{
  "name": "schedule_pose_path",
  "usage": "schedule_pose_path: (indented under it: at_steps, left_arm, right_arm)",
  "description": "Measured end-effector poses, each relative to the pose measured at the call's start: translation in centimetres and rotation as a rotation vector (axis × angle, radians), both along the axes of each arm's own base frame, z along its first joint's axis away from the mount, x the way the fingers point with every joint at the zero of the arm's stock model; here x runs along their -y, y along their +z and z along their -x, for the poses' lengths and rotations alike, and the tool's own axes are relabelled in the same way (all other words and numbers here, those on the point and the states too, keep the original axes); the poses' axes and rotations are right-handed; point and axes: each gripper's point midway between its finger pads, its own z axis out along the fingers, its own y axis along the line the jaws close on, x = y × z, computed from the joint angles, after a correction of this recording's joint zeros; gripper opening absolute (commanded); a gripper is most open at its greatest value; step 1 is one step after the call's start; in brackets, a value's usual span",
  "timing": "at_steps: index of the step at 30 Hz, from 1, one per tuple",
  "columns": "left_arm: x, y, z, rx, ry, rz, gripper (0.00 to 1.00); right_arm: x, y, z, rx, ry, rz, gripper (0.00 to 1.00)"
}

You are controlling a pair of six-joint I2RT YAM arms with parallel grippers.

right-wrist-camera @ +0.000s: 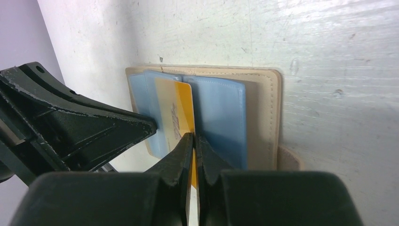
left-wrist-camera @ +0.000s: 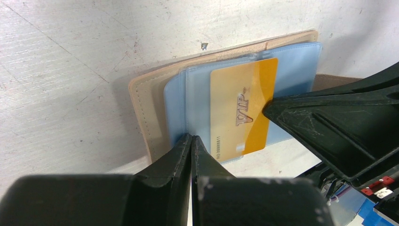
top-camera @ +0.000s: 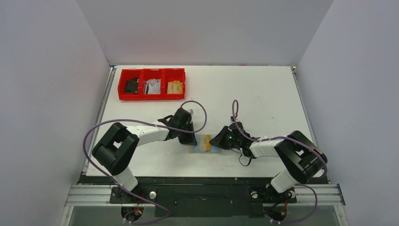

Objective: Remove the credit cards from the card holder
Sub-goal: Remove the credit card from the card holder.

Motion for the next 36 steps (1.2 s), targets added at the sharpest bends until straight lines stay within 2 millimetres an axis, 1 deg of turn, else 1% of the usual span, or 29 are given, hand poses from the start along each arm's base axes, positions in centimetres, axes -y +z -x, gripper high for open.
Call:
schedule_pose_path:
  at_steps: [5,12,21,27,28,30,31,32,33,35,36]
  left_arm:
    - [0.0,0.0,0.0,0.000,0.000,0.000,0.00]
    - [0.0,0.0,0.0,0.000,0.000,0.000,0.00]
    - [0.0,0.1,0.0,-0.001,0.000,-0.004,0.00]
    - [-0.1,0.3,0.0,-0.003,0.001,-0.022,0.00]
    - [-0.1,0.4,0.0,-0.005,-0.001,-0.025,0.02]
    - [-0.1,0.7,-0.1,-0.007,-0.001,-0.030,0.11]
    - [0.0,1.0,-0.1,-0.005,-0.005,-0.028,0.19]
    - [0.2,1.5,-0.3,-0.001,-0.007,-0.021,0.23]
    - [0.4,2.1,-0.4,0.005,-0.013,-0.007,0.30]
    - [1.0,3.4,-0.7,0.017,-0.022,0.032,0.36]
    - [1.2,4.2,-0.9,0.026,-0.026,0.059,0.37]
  right_arm:
    - [0.9,0.2,0.0,0.006,-0.007,0.018,0.00]
    - [1.6,1.0,0.0,0.027,-0.005,0.037,0.00]
    - [3.3,1.9,0.1,0.049,-0.014,0.080,0.00]
    - [3.9,2.7,0.2,0.066,-0.014,0.091,0.00]
    - [3.9,2.8,0.3,0.066,-0.013,0.092,0.00]
    - [4.0,3.0,0.4,0.066,-0.013,0.092,0.00]
    - [4.1,3.1,0.4,0.066,-0.013,0.091,0.00]
    - [4.1,3.3,0.3,0.066,-0.014,0.089,0.00]
    - [4.1,3.5,0.3,0.066,-0.016,0.086,0.00]
    - [4.0,4.0,0.2,0.071,-0.012,0.076,0.00]
    - [3.9,4.4,0.1,0.076,-0.010,0.069,0.00]
